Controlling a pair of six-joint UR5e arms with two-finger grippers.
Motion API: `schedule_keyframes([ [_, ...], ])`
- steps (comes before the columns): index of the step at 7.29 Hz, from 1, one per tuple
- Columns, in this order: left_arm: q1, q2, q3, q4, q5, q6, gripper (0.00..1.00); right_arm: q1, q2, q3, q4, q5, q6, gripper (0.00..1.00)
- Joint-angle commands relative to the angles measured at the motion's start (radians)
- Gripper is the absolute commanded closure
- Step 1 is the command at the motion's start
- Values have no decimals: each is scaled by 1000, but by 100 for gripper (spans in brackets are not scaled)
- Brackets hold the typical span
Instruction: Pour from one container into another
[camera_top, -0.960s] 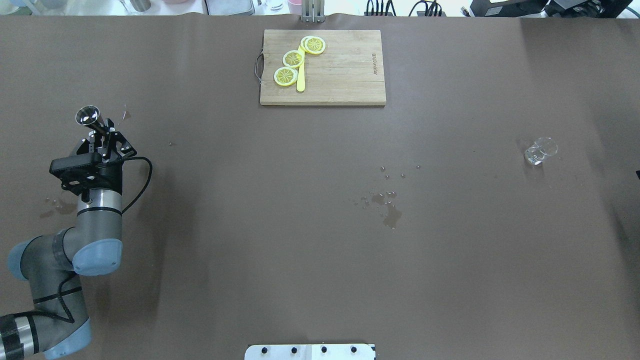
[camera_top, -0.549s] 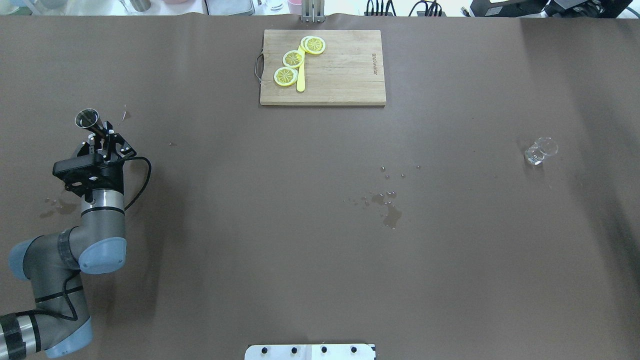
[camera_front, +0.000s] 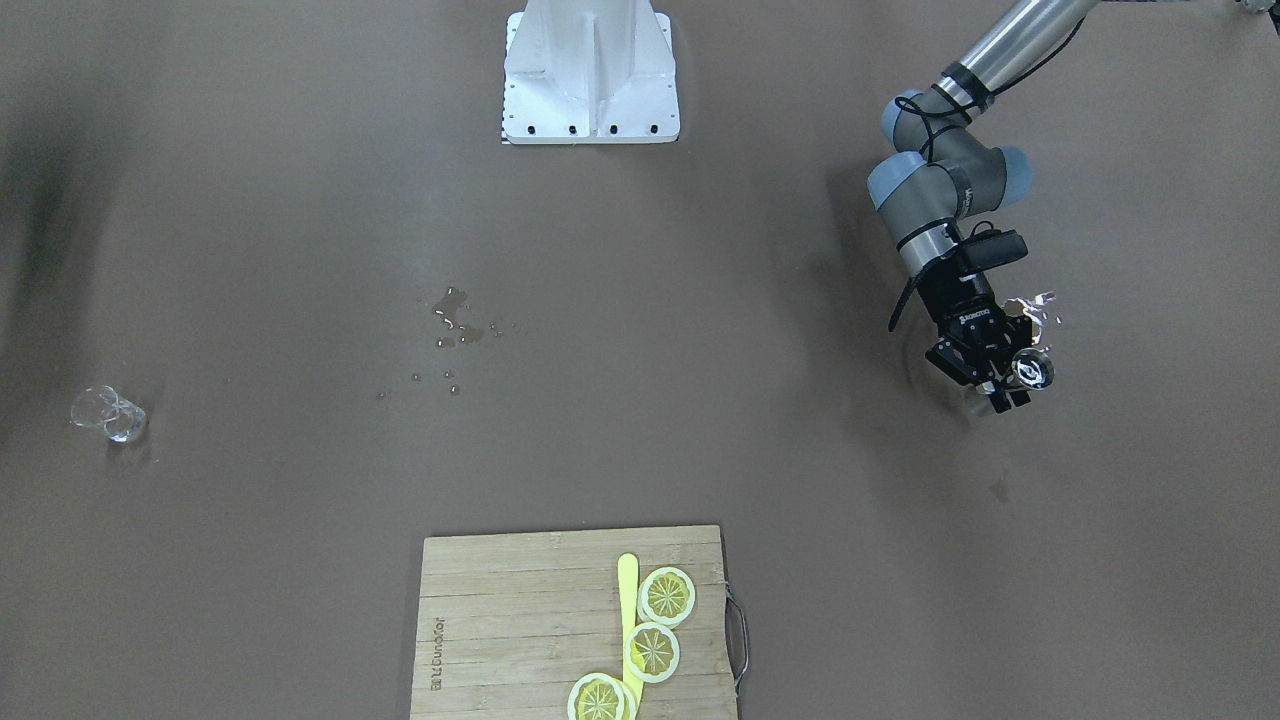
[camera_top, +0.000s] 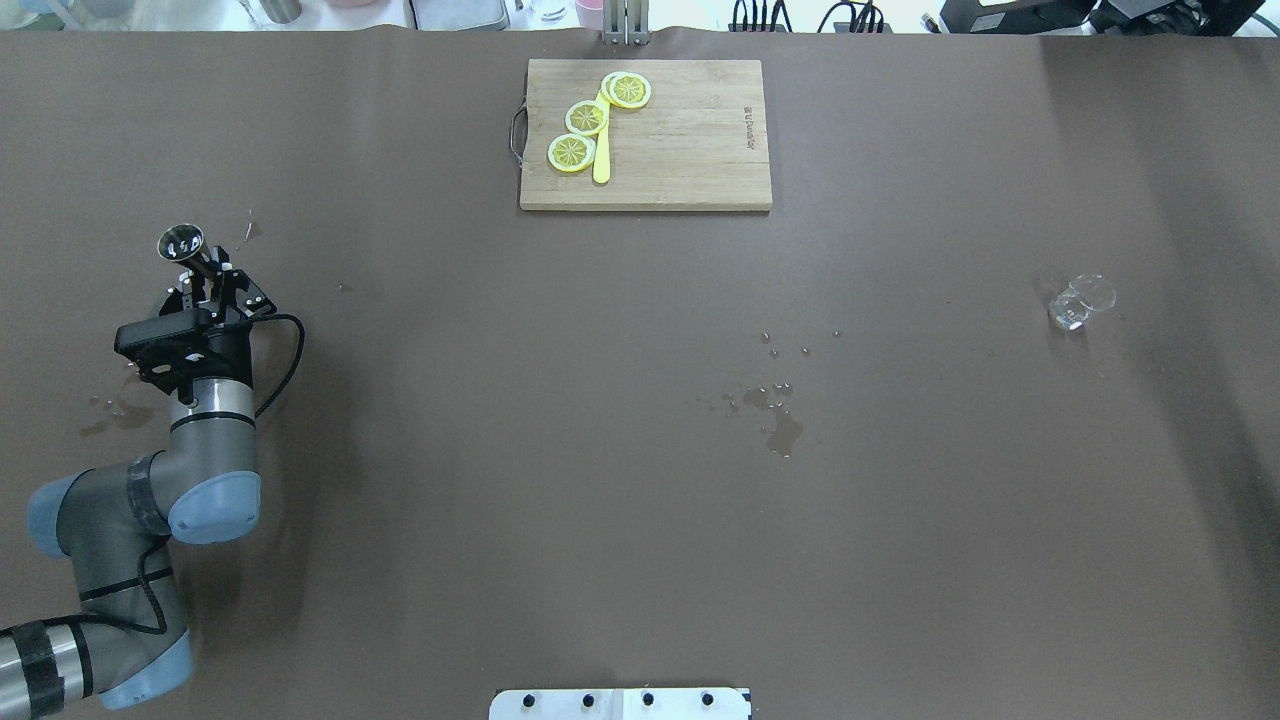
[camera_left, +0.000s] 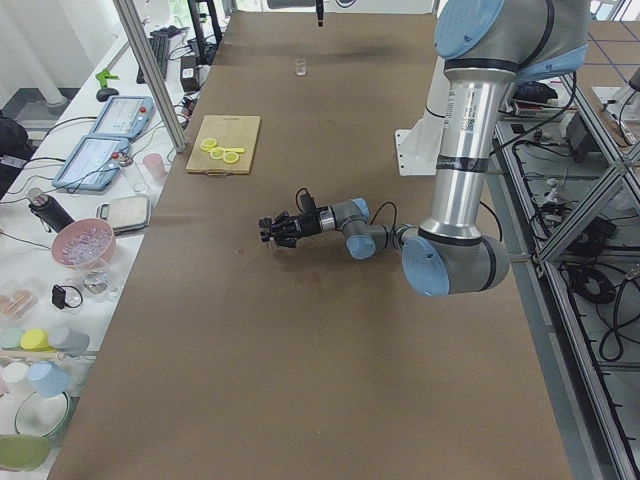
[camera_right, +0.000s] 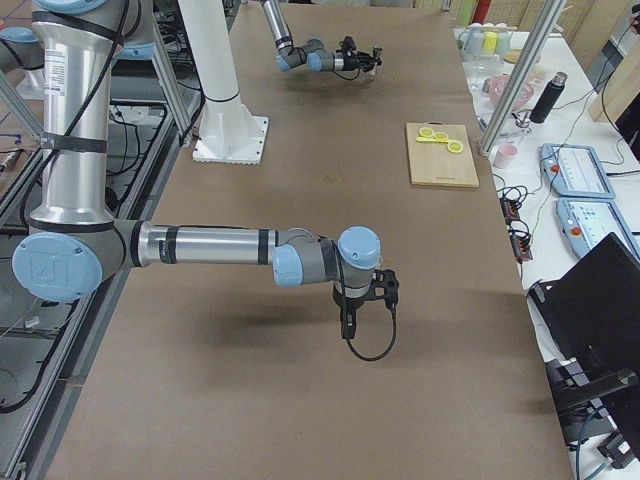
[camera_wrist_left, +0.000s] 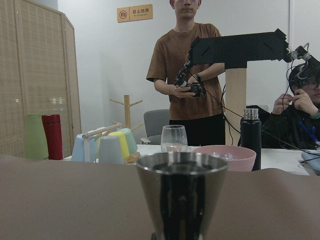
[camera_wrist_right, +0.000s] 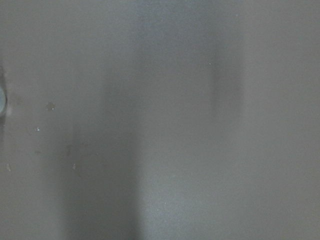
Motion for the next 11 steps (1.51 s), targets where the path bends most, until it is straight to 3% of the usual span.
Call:
schedule_keyframes([
  [1,1,-6,2,48,-3,-47,52,78,-27,17,-35,44,-5,0],
  [4,1,-6,2,51,-3,-55,49,109,-37,34,-143,18,-129,0],
  [5,1,-9,2,51,-4,-55,43,126,-39,36,-155,-8,-129,0],
  [6,-2,-10,2,51,-6,-53,30,129,-38,42,-155,4,-128,0],
  [7,-8,-10,0,51,-14,-53,6,129,-33,48,-156,2,-128,0],
  [11,-30,-9,-18,51,-14,-41,3,129,-37,73,-159,2,-126,0],
])
